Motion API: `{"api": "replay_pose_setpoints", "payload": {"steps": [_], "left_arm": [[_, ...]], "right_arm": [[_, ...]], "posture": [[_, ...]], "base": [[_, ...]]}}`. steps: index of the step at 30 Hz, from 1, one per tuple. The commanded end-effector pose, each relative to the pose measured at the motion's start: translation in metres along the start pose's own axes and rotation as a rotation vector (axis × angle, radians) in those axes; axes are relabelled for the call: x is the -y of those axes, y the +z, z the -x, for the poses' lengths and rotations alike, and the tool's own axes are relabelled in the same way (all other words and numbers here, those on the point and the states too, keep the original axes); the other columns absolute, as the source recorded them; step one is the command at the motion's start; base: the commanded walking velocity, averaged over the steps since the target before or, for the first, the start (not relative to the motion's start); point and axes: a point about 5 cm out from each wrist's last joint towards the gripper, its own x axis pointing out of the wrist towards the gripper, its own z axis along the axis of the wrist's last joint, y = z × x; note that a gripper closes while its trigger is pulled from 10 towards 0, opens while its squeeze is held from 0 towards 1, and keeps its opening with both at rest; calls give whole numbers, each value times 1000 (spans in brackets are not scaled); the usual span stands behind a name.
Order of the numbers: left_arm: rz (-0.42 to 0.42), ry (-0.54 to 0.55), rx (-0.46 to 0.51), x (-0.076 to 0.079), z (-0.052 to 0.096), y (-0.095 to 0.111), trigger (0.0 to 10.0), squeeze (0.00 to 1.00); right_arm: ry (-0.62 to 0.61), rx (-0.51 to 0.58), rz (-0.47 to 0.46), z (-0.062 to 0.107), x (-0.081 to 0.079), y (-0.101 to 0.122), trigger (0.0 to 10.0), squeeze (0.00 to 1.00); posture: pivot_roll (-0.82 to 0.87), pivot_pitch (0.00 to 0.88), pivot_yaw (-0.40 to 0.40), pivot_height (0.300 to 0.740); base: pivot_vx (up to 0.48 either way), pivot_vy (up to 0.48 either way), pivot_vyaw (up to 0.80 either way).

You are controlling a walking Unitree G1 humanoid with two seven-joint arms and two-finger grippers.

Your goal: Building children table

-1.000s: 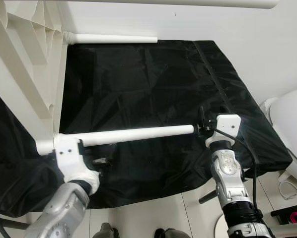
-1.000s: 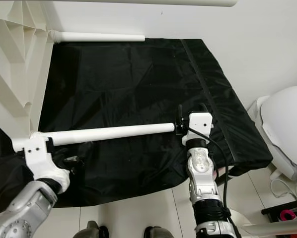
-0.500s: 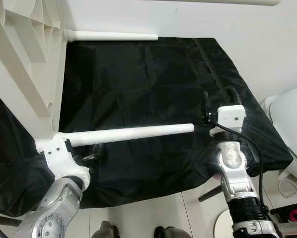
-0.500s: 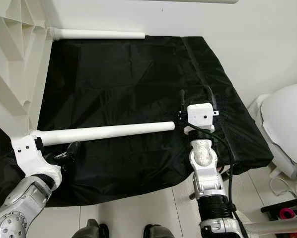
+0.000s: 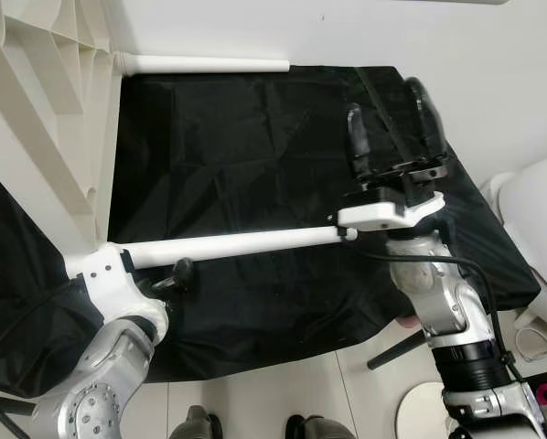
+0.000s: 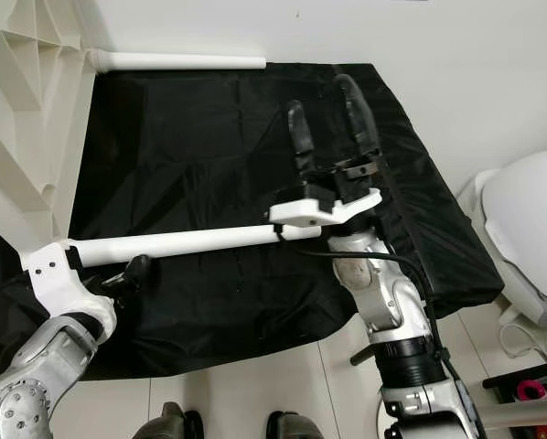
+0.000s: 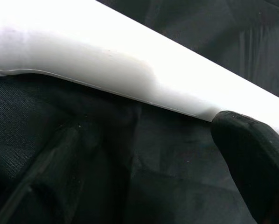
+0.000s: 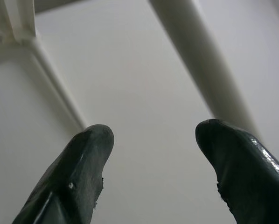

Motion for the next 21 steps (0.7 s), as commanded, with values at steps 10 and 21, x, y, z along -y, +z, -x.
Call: {"api": "replay_pose_setpoints", "payload": {"steps": [10, 21], "left_arm": [[84, -59, -60, 16, -11, -11, 10000, 0], [87, -83, -60, 22, -17, -10, 10000, 0]], "right_arm": [[-54, 208, 67, -37, 1, 10, 10000, 0], [25, 314, 31, -69, -1, 15, 10000, 0]], "posture": [[-59, 143, 19, 740], [-79, 143, 23, 740]], "base": [[0, 0, 0], [0, 0, 0]]}}
